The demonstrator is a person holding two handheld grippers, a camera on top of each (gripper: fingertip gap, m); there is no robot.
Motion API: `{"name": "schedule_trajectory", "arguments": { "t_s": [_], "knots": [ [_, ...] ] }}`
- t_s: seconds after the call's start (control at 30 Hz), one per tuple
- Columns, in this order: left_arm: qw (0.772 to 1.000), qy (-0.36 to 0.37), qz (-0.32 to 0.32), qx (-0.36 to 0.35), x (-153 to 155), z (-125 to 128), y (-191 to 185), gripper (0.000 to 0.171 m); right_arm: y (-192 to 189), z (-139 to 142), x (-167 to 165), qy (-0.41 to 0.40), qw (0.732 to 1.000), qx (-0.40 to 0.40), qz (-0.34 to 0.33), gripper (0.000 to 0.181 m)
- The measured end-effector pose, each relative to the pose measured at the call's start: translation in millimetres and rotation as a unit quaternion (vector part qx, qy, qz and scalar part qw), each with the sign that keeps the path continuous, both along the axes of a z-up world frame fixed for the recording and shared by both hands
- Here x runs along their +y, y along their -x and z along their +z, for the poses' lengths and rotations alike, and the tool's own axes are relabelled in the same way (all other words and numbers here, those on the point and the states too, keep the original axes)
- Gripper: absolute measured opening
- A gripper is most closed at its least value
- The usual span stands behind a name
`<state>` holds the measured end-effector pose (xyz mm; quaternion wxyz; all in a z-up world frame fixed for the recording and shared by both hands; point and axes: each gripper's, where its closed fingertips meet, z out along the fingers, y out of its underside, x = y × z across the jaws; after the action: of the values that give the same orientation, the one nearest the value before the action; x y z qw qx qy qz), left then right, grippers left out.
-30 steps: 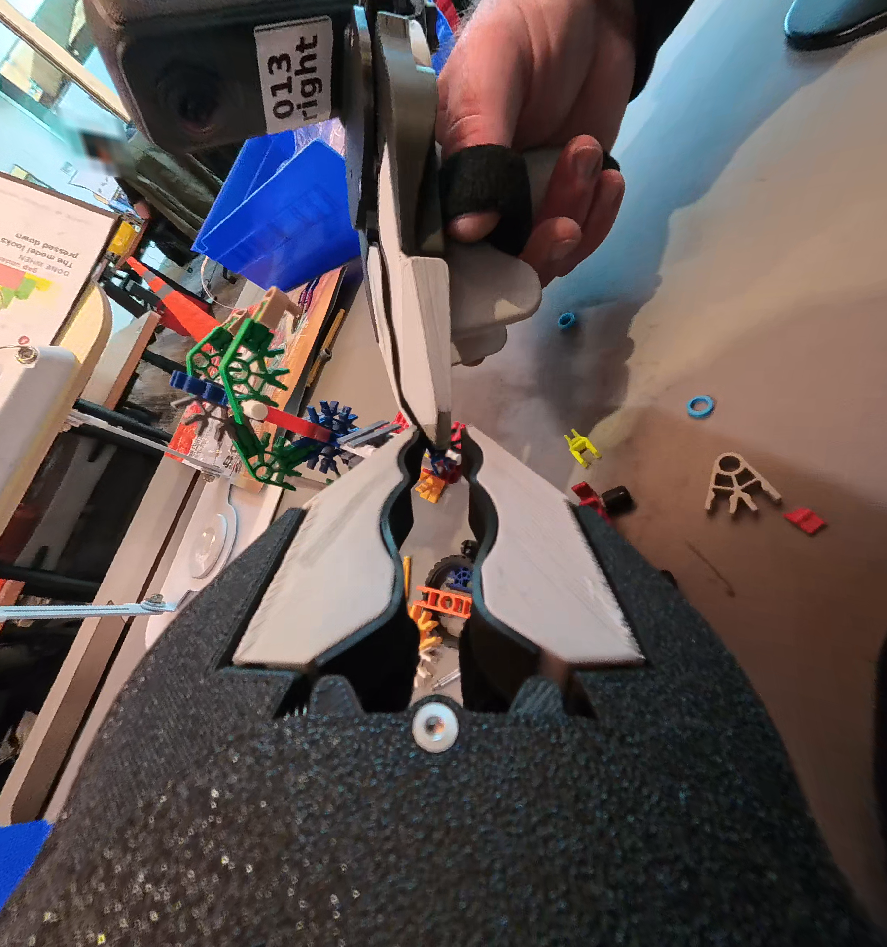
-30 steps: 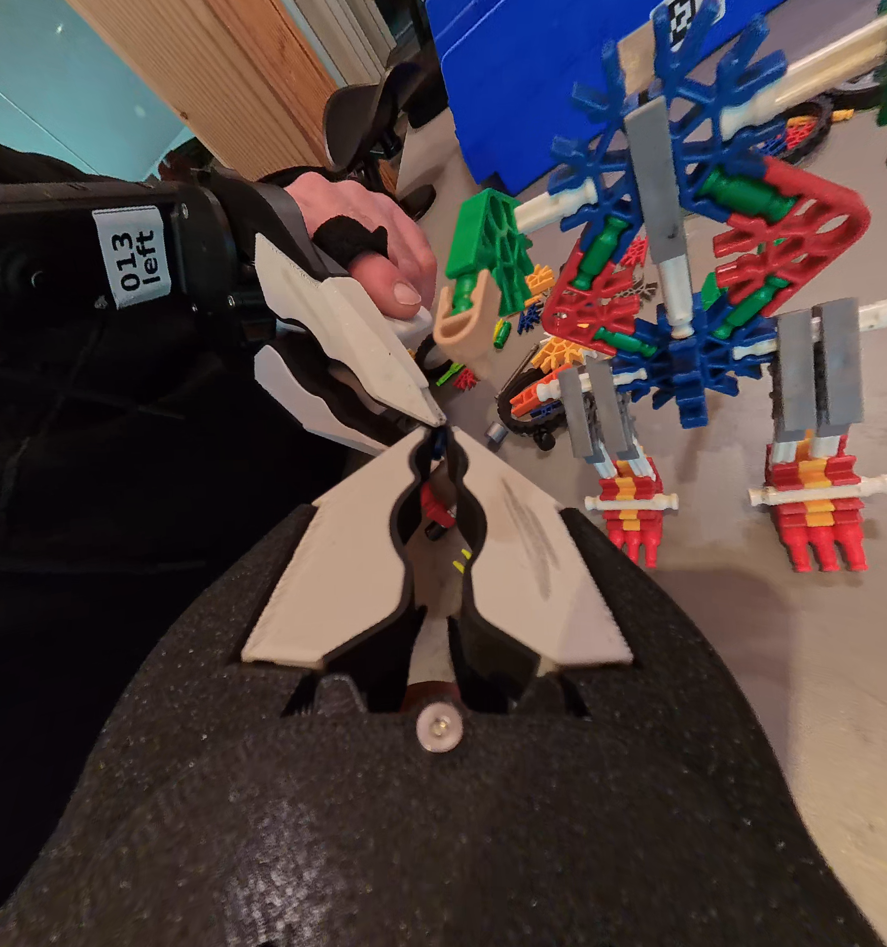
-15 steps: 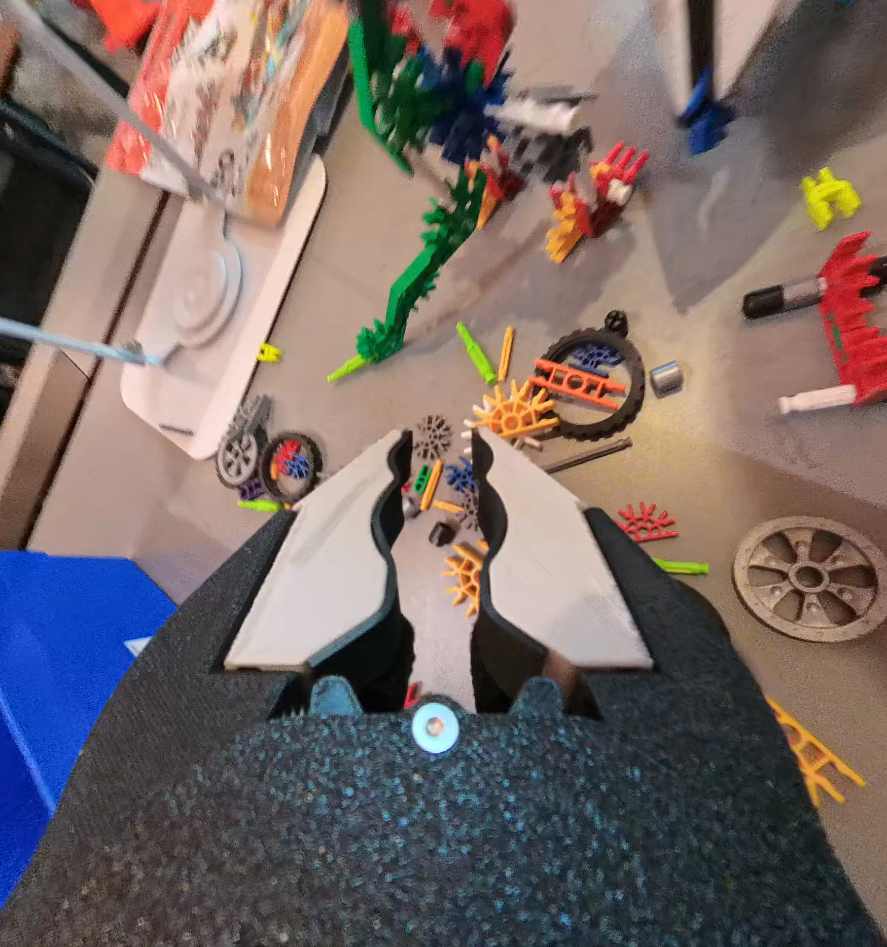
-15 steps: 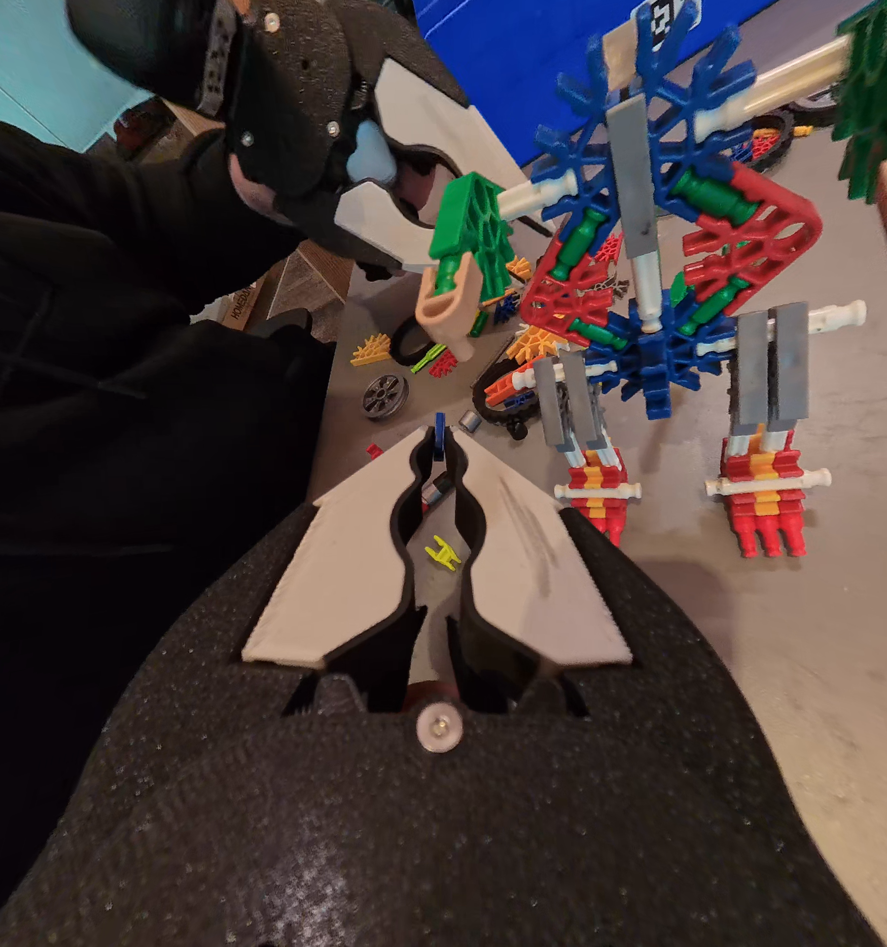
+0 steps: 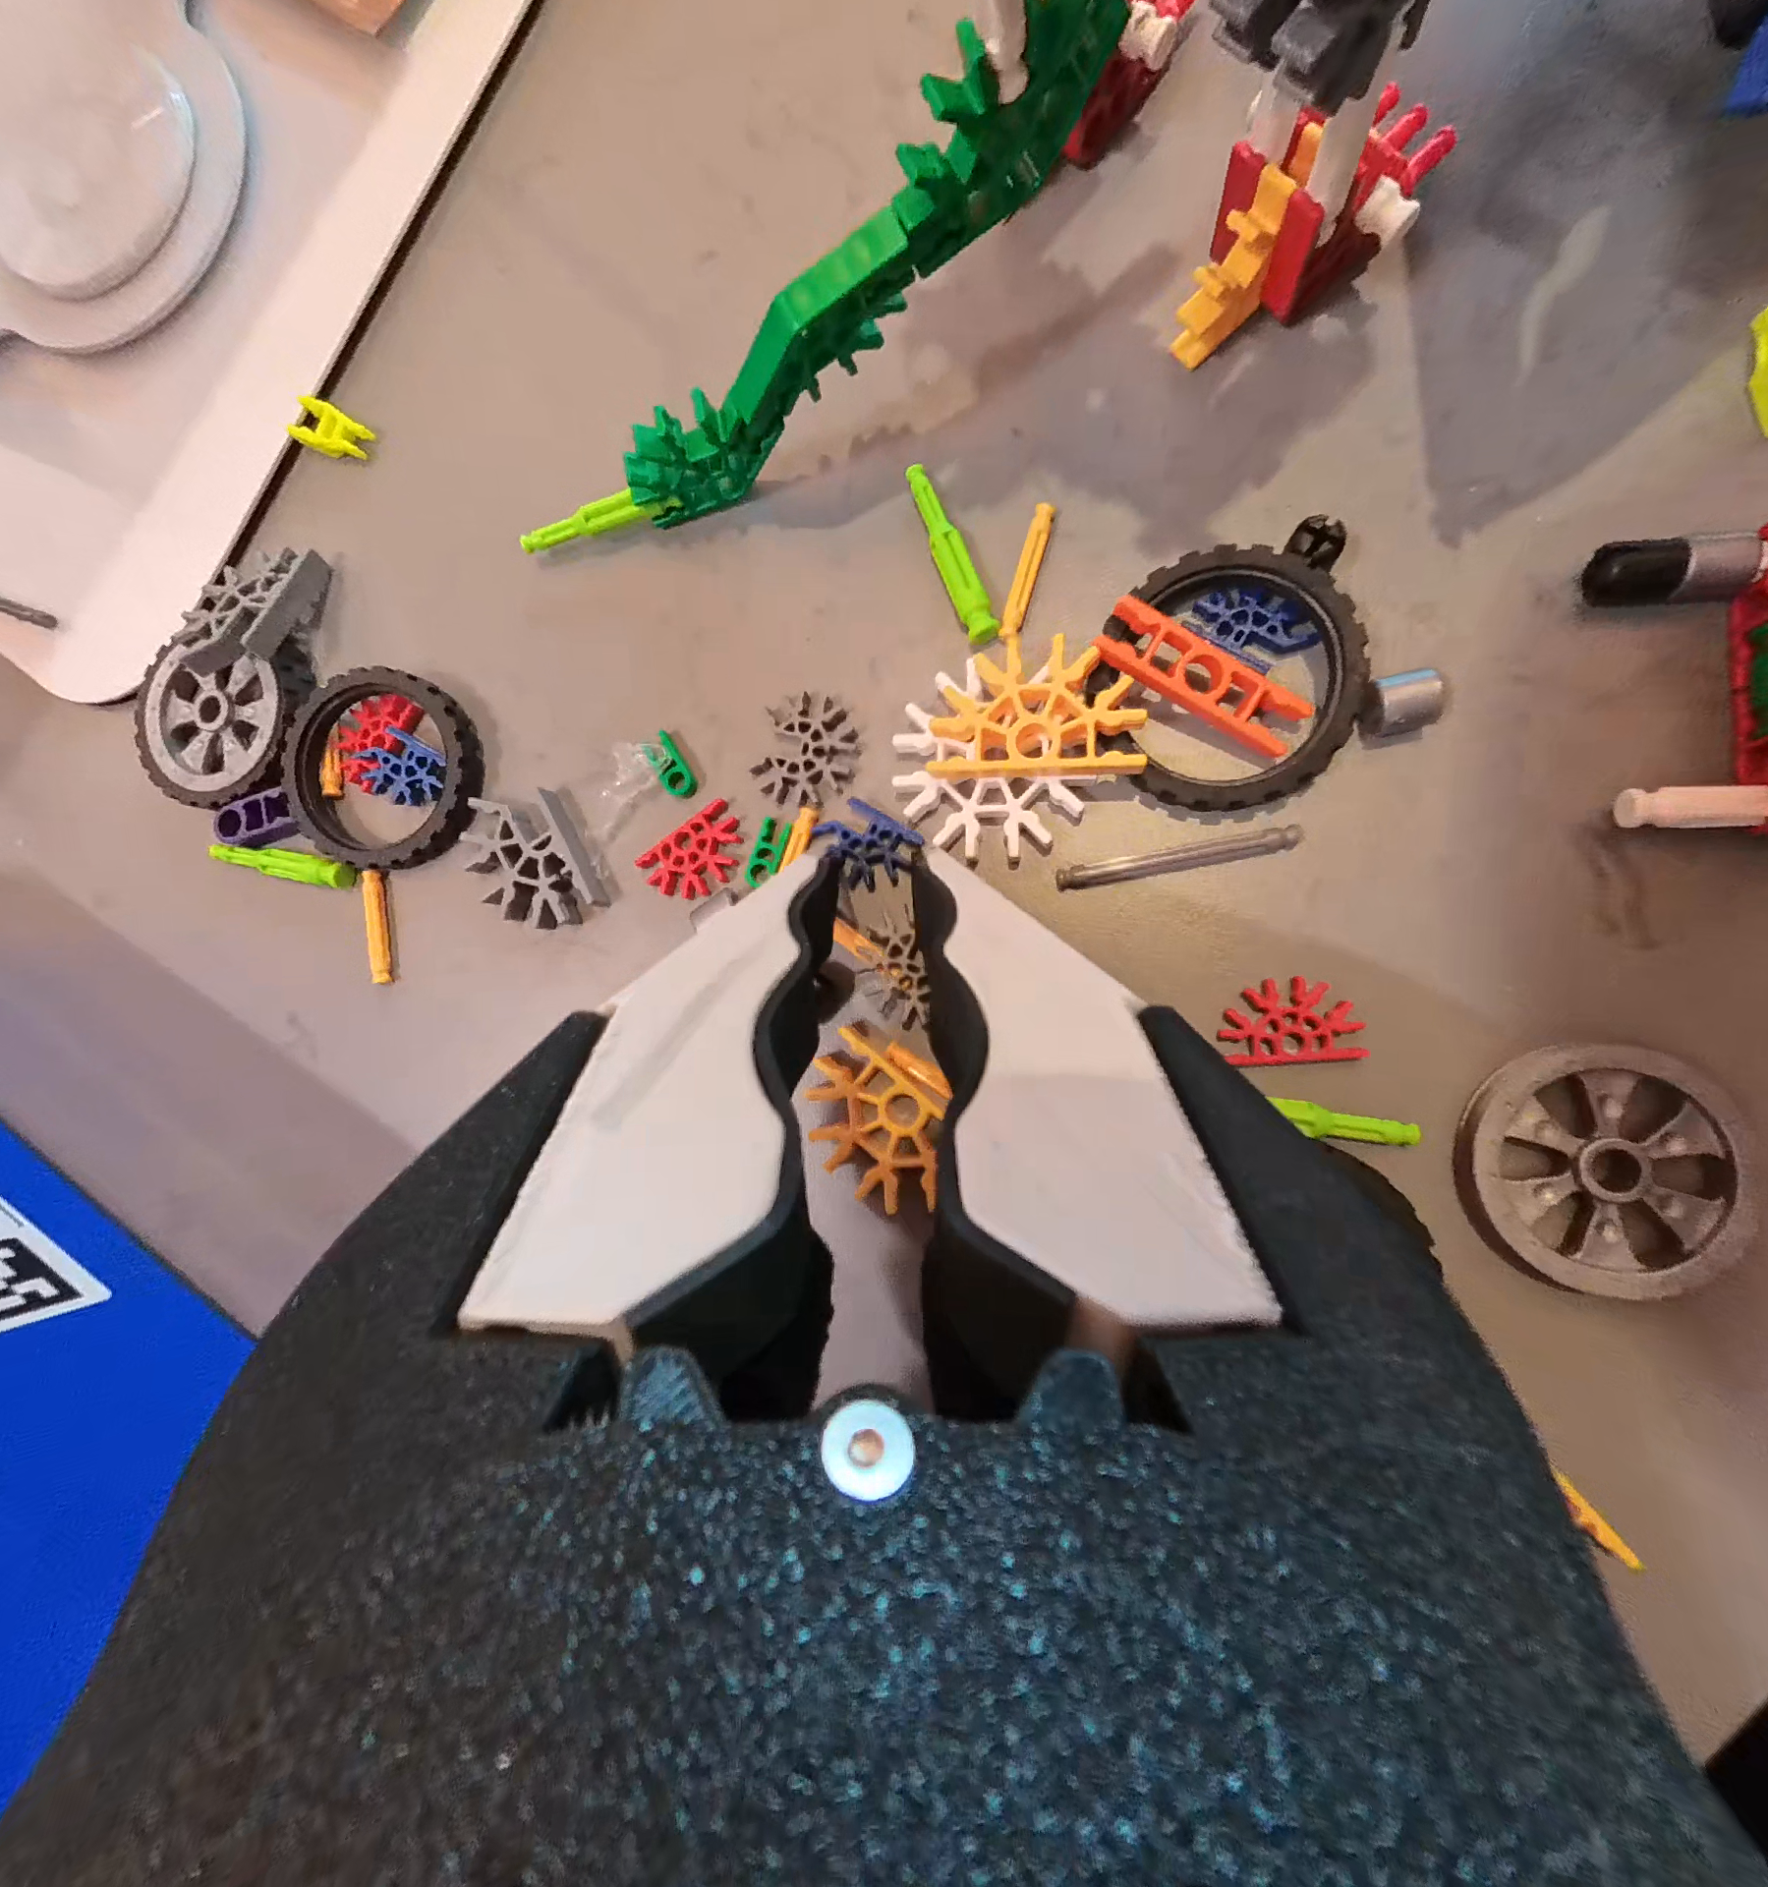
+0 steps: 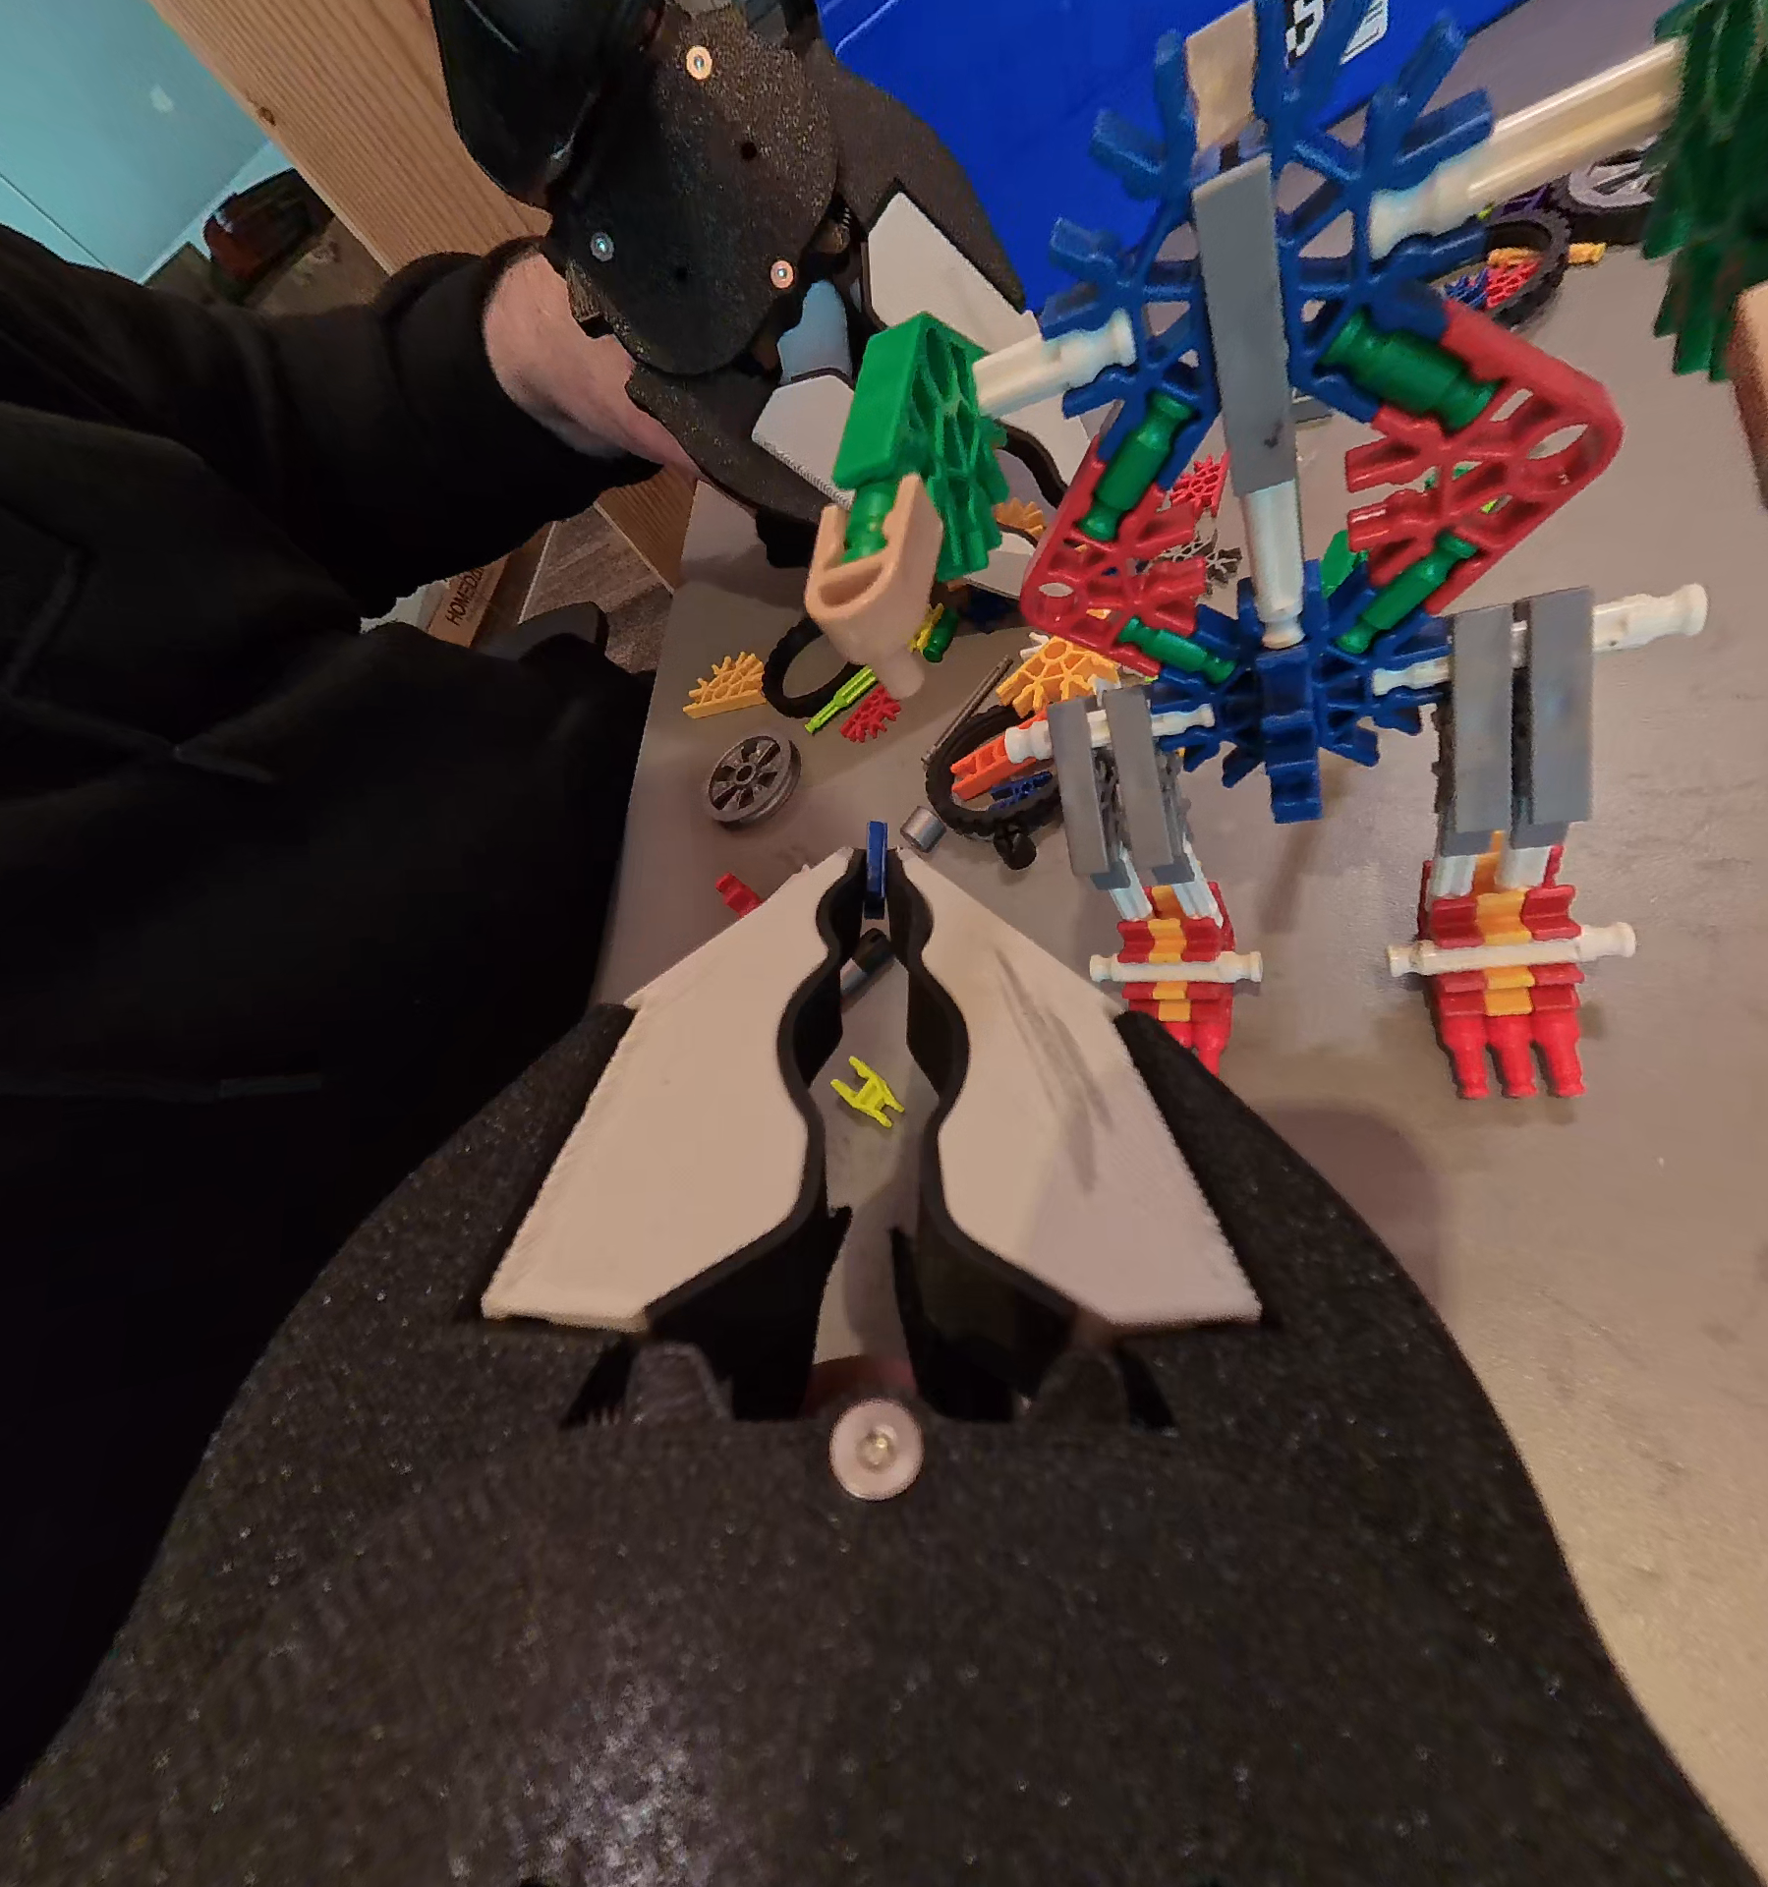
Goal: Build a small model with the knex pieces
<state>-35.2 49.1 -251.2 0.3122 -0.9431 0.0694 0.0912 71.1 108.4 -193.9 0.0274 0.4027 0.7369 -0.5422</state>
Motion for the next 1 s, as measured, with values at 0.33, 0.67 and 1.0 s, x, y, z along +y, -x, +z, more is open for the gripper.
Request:
{"name": "schedule_trajectory", "arguments": {
  "t_s": [0.33, 0.67, 1.0],
  "knots": [
    [0.999, -0.006, -0.03, 0.029, 0, 0, -5, 0.008, -1, -4, 0, -0.01, 1.0, 0.0, 0.004, 0.003],
    [0.998, 0.003, -0.051, 0.042, -5, 0, -9, 0.0, -3, -9, -1, -0.026, 1.0, 0.0, 0.012, 0.003],
    [0.999, 0.0, -0.032, 0.035, 2, 1, 3, 0.015, -3, -10, 1, -0.031, 0.999, 0.002, 0.012, 0.003]
  ]
}}
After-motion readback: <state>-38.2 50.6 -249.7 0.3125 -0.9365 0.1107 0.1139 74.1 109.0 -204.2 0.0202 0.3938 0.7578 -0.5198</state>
